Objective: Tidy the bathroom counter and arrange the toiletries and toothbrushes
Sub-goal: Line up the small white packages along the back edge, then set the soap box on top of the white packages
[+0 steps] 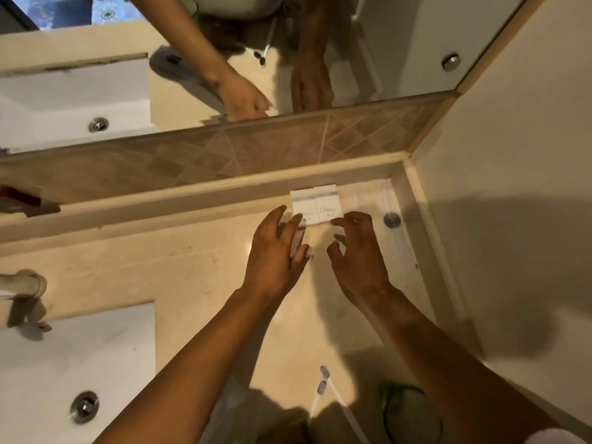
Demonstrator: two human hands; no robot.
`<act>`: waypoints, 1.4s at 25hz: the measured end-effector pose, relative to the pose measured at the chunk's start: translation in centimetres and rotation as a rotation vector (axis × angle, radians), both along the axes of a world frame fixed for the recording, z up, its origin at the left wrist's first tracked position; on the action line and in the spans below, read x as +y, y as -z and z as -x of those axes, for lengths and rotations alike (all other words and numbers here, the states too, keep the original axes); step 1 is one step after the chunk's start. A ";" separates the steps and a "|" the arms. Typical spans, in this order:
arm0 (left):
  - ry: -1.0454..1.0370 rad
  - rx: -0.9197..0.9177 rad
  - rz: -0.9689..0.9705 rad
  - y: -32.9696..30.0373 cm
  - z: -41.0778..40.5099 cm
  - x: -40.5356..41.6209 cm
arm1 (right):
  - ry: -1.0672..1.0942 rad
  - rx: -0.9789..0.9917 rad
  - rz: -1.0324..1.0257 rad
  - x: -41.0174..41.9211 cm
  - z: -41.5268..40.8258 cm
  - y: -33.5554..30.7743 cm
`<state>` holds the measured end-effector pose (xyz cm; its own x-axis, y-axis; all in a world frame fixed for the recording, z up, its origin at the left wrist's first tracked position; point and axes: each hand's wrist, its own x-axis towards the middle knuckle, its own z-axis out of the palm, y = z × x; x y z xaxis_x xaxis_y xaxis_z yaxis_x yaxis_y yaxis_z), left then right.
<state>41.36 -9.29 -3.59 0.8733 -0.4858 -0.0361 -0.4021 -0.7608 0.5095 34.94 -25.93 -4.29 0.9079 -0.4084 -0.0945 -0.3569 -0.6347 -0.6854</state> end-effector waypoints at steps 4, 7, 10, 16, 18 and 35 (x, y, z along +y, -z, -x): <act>-0.068 0.006 0.055 -3.1 4.2 5.0 | -0.103 -0.083 0.021 2.5 4.6 -2.2; -0.120 0.009 0.090 -4.8 7.8 8.6 | -0.165 -0.115 0.066 4.8 7.4 -3.5; -0.199 0.019 0.109 -5.7 12.0 12.2 | -0.311 -0.217 0.120 7.4 10.8 -3.9; -0.350 0.046 0.113 -6.3 19.5 17.7 | -0.449 0.084 0.027 12.3 15.9 -6.4; -0.391 0.063 0.110 -6.6 21.6 19.1 | -0.518 0.130 0.049 13.7 17.5 -6.0; -0.302 0.098 0.186 -7.4 31.4 18.4 | -0.627 0.253 0.238 15.7 23.8 -2.8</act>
